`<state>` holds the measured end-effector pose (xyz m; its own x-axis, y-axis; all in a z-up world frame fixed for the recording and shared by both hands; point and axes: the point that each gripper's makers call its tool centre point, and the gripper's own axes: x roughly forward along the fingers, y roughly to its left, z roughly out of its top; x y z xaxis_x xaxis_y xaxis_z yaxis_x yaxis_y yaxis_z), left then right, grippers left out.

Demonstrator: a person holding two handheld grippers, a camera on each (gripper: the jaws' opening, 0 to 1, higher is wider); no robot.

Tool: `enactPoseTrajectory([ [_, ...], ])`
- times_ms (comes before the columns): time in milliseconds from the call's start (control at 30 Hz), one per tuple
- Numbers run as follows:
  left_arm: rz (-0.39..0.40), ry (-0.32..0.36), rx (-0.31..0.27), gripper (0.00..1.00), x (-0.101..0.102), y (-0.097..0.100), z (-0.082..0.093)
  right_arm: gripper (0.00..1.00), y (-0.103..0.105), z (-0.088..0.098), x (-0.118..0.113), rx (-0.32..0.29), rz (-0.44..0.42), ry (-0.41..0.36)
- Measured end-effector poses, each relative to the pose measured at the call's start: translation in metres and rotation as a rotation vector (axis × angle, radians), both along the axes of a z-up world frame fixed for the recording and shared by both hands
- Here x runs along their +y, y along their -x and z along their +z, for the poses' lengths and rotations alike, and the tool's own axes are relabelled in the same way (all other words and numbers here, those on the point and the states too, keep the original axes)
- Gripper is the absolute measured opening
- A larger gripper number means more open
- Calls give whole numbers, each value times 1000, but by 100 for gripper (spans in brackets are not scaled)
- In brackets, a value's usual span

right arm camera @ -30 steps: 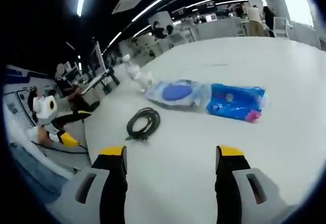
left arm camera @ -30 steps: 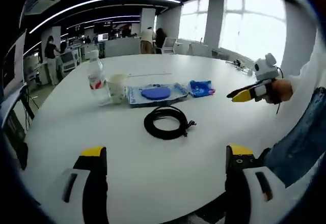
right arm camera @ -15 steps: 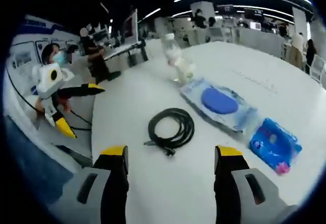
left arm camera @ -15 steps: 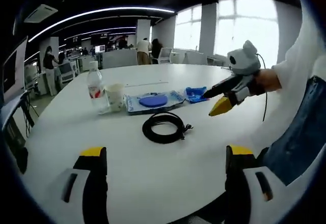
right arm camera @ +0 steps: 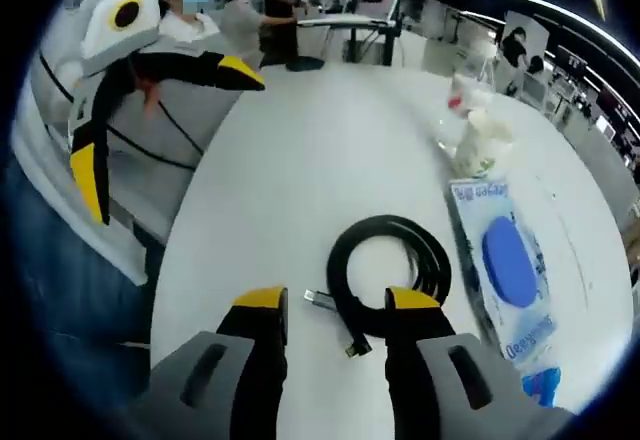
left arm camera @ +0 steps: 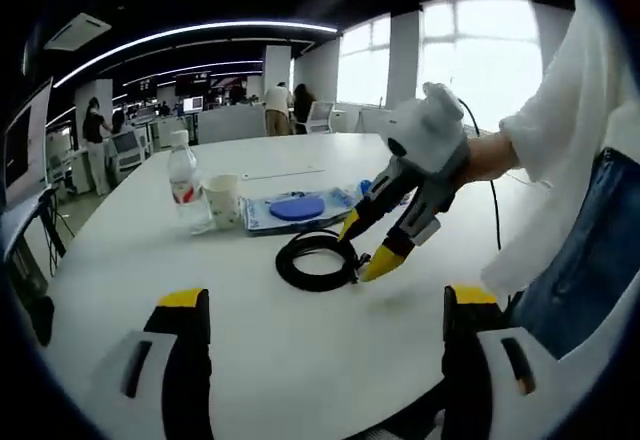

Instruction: Arrange the tabletop items into an orderly group along one side of the table until the central work area is clear of visible clutter.

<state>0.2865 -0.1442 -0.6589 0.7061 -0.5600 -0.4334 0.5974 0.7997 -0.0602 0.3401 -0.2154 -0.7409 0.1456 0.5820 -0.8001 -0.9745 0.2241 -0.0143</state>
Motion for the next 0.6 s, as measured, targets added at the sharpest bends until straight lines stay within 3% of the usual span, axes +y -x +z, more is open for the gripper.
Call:
enactPoseTrajectory([
  [100, -3, -13, 4, 100, 1, 0, -3, 35, 0, -7, 6, 34, 10, 1],
  [167, 0, -26, 8, 100, 2, 0, -4, 32, -1, -19, 3, 55, 20, 53],
  [267, 8, -35, 8, 100, 4, -1, -5, 28, -9, -24, 6, 48, 10, 48],
  [333, 19, -40, 6, 99, 6, -2, -5, 27, -7, -26, 10, 83, -23, 36],
  [433, 30, -42, 19, 98, 8, -3, -7, 20, -10, -25, 11, 70, -36, 41],
  [533, 26, -49, 24, 97, 8, -2, -9, 15, -16, -24, 11, 116, -119, 24],
  [600, 24, -55, 27, 96, 8, -2, -10, 11, -19, -25, 9, 109, -149, 29],
])
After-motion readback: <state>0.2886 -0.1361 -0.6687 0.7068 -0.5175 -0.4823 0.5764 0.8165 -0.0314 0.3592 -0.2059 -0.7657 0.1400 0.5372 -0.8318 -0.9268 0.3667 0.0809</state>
